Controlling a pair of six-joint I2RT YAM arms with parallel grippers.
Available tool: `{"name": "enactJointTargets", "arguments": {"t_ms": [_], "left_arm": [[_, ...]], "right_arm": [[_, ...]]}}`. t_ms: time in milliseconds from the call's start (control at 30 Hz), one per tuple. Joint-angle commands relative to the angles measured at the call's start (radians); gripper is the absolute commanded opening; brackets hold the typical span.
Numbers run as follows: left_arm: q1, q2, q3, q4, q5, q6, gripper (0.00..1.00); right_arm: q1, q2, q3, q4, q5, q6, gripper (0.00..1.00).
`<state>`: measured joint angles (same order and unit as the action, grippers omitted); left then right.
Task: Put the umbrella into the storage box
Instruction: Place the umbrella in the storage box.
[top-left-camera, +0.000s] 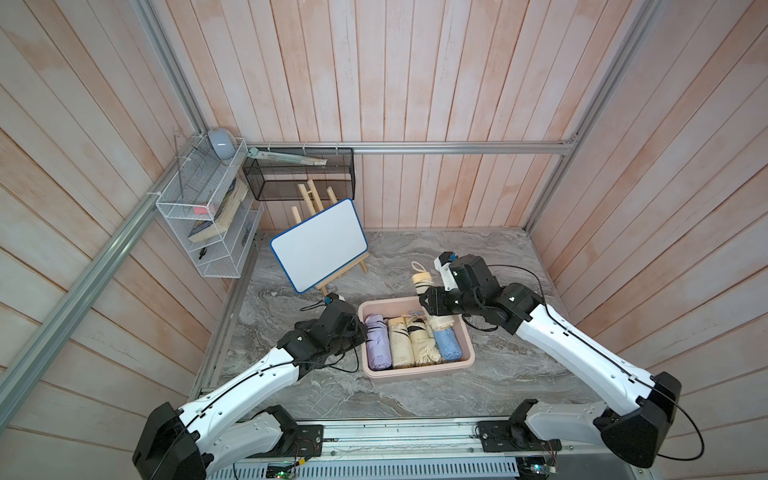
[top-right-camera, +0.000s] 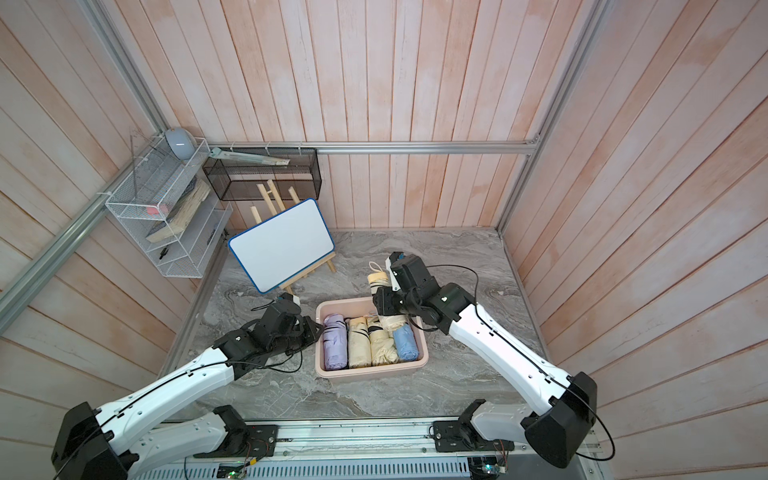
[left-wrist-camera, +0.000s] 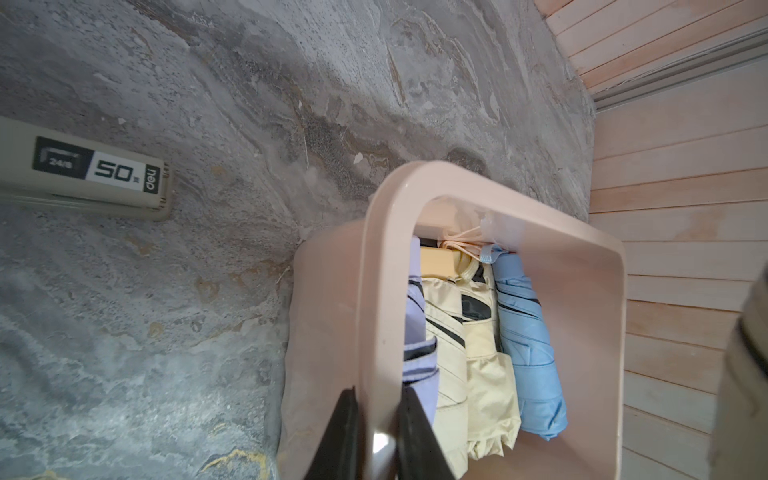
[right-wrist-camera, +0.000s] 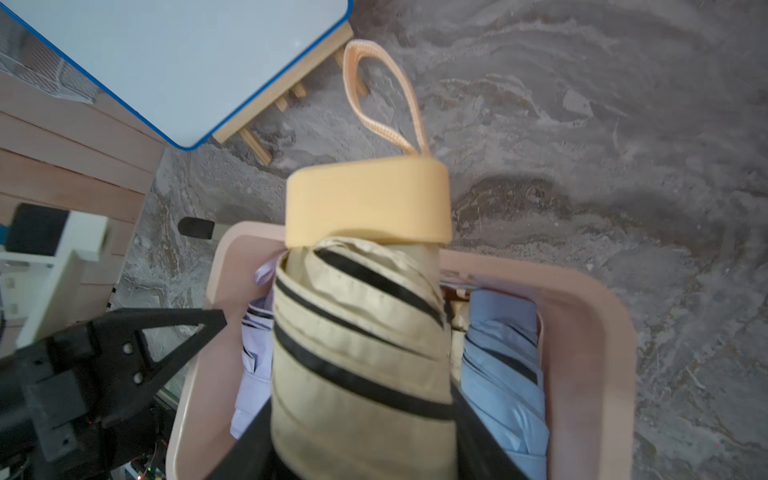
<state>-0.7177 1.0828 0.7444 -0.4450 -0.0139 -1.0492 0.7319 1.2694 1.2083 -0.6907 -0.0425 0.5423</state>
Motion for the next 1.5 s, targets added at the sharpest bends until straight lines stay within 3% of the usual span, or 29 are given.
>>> {"name": "enactJointTargets", "arguments": {"t_ms": [0,400,667,867,1033,1233,1333,1467], "left_arm": [[-0.009,0.027,0.051,0.142,-0.06,-0.077,0.0],[-0.026,0.086,0.056,0.191,-0.084,-0.106,0.0],[-0.026,0.077,0.05,0.187,-0.099,-0.105,0.35],[-0.023,0.042,0.044,0.21,-0.138,-0.047,0.54],[0.003,-0.022,0.044,0.2,-0.201,0.021,0.61],[0.07,-0.093,0.067,0.122,-0.256,0.145,0.67],[0.115,-0.126,0.066,0.115,-0.282,0.239,0.69],[0.154,-0.168,0.041,0.15,-0.363,0.394,0.81]], "right_arm": [[0.025,-0.013,-0.037,-0.007,0.019,0.061,0.35],[0.036,0.032,-0.235,0.174,0.075,0.11,0.37],[0.034,0.063,-0.305,0.283,0.16,0.082,0.53],[0.032,0.059,-0.289,0.284,0.165,0.049,0.74],[0.032,-0.012,-0.251,0.265,0.165,-0.015,0.82],[0.008,-0.107,-0.182,0.25,0.193,-0.093,0.84],[-0.061,-0.143,-0.173,0.262,0.23,-0.106,0.85],[-0.222,-0.185,-0.222,0.32,0.286,-0.122,0.92]]}}
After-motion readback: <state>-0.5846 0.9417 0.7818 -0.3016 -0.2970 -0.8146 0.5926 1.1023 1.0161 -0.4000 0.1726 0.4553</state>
